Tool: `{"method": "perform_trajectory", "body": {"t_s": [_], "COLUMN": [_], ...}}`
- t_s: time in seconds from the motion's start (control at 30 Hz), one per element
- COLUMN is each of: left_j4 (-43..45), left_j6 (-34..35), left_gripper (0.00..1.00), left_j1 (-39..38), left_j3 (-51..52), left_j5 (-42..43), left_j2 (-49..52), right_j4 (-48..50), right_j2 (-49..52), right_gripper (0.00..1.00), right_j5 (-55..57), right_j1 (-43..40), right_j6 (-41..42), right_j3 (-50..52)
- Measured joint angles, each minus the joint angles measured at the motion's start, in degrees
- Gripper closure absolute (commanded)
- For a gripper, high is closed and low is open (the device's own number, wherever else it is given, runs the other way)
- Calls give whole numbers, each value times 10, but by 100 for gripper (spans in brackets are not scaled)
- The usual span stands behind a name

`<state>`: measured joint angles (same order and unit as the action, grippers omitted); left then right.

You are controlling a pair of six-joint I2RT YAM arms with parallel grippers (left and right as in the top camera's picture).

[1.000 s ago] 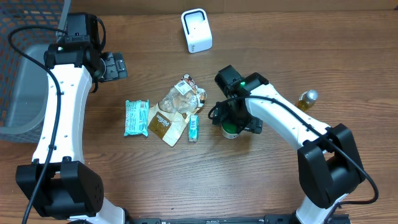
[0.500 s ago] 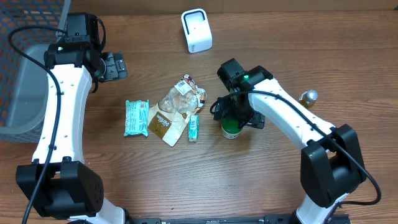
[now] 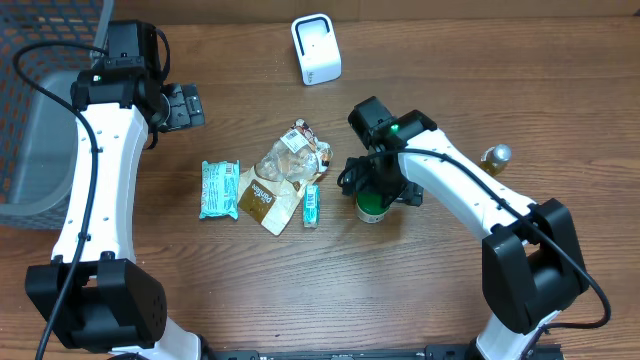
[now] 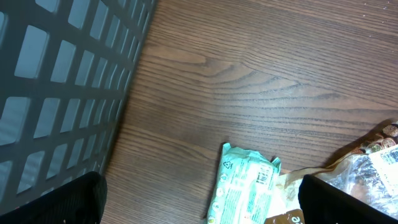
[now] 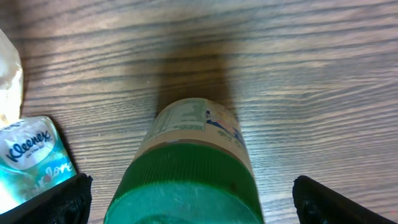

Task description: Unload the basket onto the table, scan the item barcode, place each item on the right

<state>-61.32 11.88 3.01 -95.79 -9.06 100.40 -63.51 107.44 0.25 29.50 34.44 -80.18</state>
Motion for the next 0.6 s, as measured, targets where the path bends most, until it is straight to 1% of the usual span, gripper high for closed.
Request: {"method": "perform_trajectory", "body": {"t_s": [0.2, 0.6], "left_j4": [0, 0], "left_j6": [0, 0], "left_gripper": [0, 0], "left_j1": [0, 0], "left_j3": [0, 0], "left_j5": [0, 0], "left_j2": [0, 0], "right_j4": [29, 36], "right_j2": [0, 0], "right_gripper": [0, 0], "right_j5": [0, 19], "right_j1": [10, 10], "right_j6": [-1, -2], "right_j3": [22, 28]}}
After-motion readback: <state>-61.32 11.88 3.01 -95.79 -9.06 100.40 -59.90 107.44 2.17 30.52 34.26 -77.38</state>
